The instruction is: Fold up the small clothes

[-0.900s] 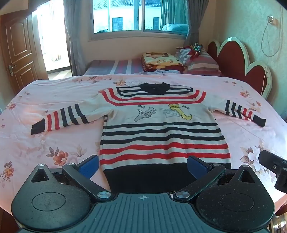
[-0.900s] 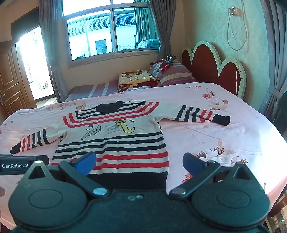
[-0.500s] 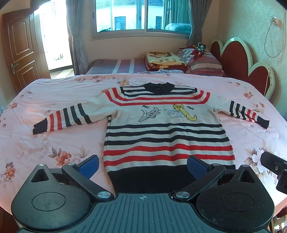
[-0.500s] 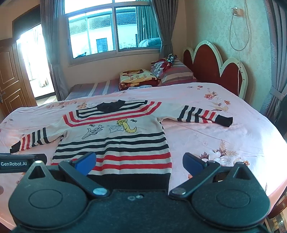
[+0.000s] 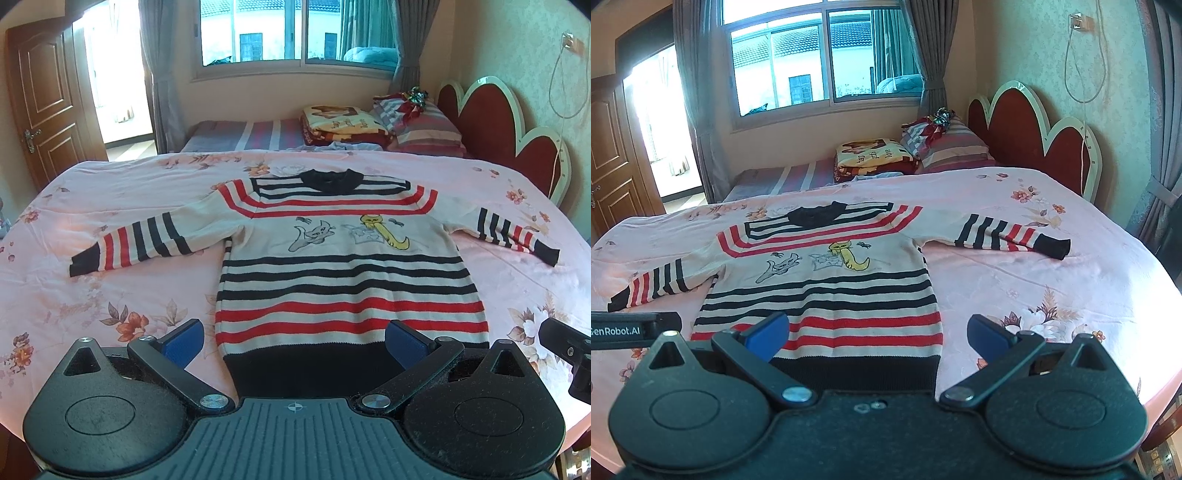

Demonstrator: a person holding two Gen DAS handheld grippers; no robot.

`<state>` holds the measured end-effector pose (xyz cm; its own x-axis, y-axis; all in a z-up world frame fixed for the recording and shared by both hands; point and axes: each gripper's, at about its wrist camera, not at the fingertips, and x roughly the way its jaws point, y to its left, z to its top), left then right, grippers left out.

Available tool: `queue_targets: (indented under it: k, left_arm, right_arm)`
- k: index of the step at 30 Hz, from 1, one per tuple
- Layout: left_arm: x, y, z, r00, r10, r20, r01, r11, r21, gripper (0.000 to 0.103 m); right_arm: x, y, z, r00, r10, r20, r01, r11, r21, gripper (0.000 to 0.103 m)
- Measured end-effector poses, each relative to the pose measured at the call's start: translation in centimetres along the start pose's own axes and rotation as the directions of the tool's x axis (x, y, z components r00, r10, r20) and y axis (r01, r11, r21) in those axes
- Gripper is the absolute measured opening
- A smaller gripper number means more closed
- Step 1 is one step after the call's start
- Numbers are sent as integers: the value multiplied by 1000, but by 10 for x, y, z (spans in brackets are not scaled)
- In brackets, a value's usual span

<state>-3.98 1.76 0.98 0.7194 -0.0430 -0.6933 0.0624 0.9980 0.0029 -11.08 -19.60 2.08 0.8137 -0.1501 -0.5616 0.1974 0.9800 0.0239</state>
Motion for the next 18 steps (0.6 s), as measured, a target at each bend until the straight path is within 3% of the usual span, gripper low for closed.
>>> queue_targets:
  k: [18]
  left_arm:
    - [16,-6,9,999,23,21,-24,999,22,103]
  right_arm:
    - [14,-6,-1,999,-37,-25,37,999,-33,102]
